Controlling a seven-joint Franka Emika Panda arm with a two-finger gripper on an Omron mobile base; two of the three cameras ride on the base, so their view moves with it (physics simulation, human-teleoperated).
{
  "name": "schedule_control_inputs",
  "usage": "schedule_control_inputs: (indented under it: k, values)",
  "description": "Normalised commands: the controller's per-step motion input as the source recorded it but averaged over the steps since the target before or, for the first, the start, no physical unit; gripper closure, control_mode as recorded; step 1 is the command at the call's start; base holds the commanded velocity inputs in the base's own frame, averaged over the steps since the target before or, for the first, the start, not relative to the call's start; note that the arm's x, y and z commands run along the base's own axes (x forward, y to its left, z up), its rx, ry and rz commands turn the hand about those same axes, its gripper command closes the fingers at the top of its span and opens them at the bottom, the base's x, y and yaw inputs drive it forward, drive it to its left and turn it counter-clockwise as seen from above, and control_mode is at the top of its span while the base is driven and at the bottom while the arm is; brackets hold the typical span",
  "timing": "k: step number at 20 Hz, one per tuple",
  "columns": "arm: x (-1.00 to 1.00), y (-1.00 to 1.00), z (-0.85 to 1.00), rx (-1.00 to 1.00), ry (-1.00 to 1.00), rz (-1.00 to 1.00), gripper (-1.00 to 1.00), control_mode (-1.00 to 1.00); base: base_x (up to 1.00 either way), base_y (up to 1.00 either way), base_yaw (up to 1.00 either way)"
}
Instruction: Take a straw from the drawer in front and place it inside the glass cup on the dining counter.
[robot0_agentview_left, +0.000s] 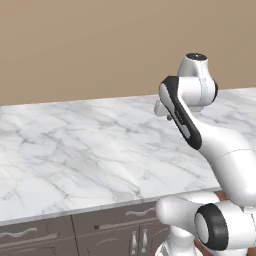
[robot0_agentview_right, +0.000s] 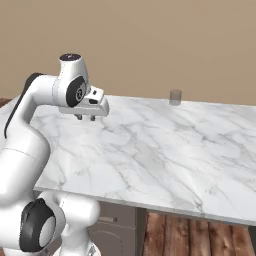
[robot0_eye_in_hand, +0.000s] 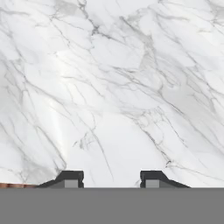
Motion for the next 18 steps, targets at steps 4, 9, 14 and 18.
schedule_control_inputs:
  k: [4,9,14,18]
  values:
    - [-0.01,0.00,0.00,0.00,0.00,0.00,-1.00,1.00,-0.18,0.00,0.00]
    - [0.00,0.00,0.00,0.00,0.00,0.00,-1.00,1.00,-0.70,-0.26,0.00]
    - [0.00,0.00,0.00,0.00,0.00,0.00,-1.00,1.00,-0.35,-0.44,0.14]
    - [0.00,0.00,0.00,0.00,0.00,0.00,-1.00,1.00,0.00,-0.66,0.42]
